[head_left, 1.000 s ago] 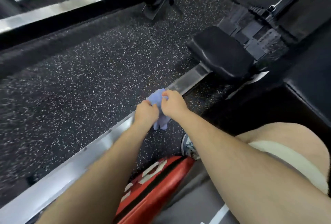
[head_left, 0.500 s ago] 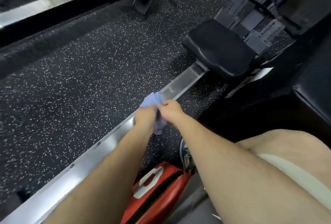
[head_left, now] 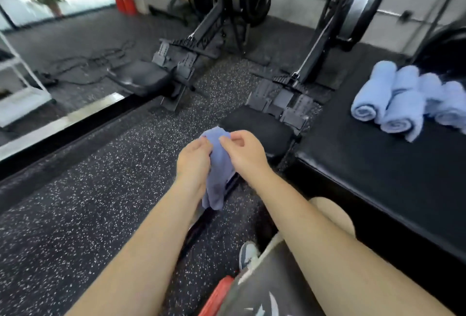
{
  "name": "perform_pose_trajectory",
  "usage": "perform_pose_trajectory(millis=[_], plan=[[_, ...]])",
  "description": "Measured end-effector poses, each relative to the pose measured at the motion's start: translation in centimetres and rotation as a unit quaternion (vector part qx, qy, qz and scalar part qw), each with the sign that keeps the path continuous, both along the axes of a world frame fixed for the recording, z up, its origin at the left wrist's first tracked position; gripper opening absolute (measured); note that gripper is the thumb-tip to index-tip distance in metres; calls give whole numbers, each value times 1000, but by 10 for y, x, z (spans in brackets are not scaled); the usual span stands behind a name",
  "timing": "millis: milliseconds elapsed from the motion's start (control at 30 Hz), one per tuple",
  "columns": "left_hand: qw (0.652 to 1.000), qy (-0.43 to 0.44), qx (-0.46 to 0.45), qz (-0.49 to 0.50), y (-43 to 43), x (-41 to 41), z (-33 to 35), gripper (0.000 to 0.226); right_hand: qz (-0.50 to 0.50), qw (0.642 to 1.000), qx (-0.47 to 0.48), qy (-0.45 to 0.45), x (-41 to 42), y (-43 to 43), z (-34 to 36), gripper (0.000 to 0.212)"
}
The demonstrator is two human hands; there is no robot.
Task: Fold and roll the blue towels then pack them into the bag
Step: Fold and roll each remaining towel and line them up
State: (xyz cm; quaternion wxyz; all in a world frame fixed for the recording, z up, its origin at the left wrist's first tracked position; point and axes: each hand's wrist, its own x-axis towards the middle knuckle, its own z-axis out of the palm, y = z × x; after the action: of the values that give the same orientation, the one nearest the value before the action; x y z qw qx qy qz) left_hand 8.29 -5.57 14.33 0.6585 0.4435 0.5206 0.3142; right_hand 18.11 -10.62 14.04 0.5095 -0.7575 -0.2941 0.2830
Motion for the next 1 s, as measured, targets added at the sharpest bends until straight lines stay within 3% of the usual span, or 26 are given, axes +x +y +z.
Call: perform_pose_trajectory(millis=[267, 500, 633, 733, 800, 867, 933, 1000], plan=[[971, -56, 160, -170, -56, 97, 149, 21, -117, 974, 152, -120, 82, -92, 158, 5], [918, -178, 124, -332, -157, 206, 250, 24, -249, 922, 224, -194, 161, -215, 246, 8], [890, -196, 88, -401, -218, 252, 251, 14, -323, 902, 202, -201, 190, -281, 243, 10], [884, -168, 70, -431, -252, 272, 230, 20, -346, 903, 167, -191, 203, -323, 222, 12], [888, -152, 61, -431, -268, 282, 211, 6, -364, 901, 140, -189, 209, -346, 205, 15], [887, -148, 54, -434, -278, 288, 189, 18, -383, 899, 117, -179, 213, -364, 188, 15], [883, -146, 44, -444, -284, 289, 172, 9, -406, 891, 98, -175, 218, -378, 173, 19], [883, -133, 26, -449, -287, 289, 158, 21, -422, 885, 85, -175, 222, -391, 161, 24]])
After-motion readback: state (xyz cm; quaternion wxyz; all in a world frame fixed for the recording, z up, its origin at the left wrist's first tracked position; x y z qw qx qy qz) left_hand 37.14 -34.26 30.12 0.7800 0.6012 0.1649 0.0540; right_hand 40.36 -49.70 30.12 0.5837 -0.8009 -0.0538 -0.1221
